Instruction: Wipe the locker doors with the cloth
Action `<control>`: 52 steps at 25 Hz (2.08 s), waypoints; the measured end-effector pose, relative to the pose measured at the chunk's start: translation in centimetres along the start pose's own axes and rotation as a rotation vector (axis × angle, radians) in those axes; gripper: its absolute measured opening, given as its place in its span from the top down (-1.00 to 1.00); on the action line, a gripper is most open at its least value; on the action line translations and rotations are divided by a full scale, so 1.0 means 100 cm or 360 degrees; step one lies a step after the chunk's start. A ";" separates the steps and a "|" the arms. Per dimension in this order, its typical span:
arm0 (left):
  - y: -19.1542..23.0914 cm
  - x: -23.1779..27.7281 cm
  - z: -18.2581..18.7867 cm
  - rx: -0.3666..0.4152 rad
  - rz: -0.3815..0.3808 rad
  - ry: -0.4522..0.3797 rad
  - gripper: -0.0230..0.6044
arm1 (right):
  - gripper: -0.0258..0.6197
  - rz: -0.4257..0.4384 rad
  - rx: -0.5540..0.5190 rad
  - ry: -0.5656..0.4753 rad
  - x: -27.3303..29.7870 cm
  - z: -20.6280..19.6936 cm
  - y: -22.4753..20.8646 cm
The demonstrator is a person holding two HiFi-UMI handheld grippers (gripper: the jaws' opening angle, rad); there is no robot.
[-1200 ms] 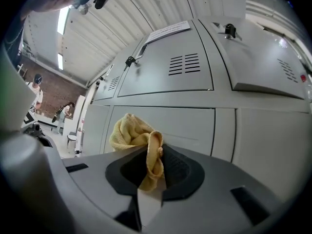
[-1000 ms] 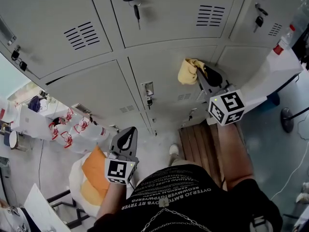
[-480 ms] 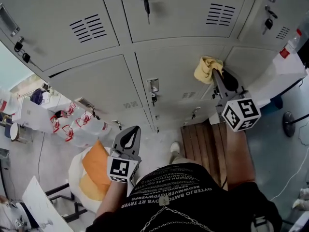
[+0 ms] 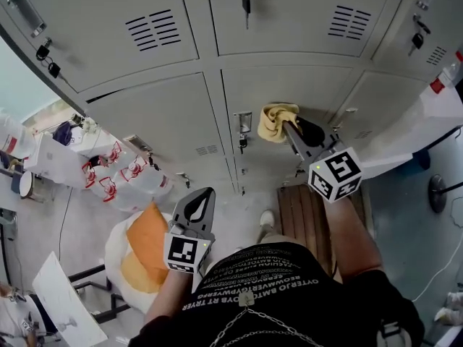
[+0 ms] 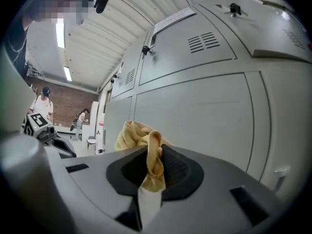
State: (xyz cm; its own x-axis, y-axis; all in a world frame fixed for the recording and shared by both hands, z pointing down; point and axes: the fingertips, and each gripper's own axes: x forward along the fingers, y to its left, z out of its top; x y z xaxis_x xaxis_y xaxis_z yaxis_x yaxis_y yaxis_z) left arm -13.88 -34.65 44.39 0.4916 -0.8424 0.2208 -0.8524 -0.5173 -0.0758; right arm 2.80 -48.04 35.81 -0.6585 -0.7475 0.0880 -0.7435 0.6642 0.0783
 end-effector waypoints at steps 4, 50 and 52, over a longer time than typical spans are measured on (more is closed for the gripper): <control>0.004 -0.009 -0.002 0.0015 0.0038 0.0015 0.91 | 0.76 0.0002 -0.0055 0.0056 0.019 -0.012 0.011; -0.015 -0.004 -0.006 0.0024 -0.0002 0.0064 0.91 | 0.76 0.0062 -0.0050 0.0377 0.015 -0.137 0.028; -0.010 -0.008 -0.007 0.0019 0.0028 0.0067 0.91 | 0.76 0.0082 -0.0053 0.0414 0.028 -0.146 0.034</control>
State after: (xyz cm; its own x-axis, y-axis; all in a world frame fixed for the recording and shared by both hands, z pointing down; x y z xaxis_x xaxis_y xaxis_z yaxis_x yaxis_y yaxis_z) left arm -13.56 -33.38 44.92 0.4685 -0.8443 0.2602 -0.8586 -0.5045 -0.0914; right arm 0.13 -47.63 50.79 -0.6400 -0.6868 0.3446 -0.7026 0.7046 0.0996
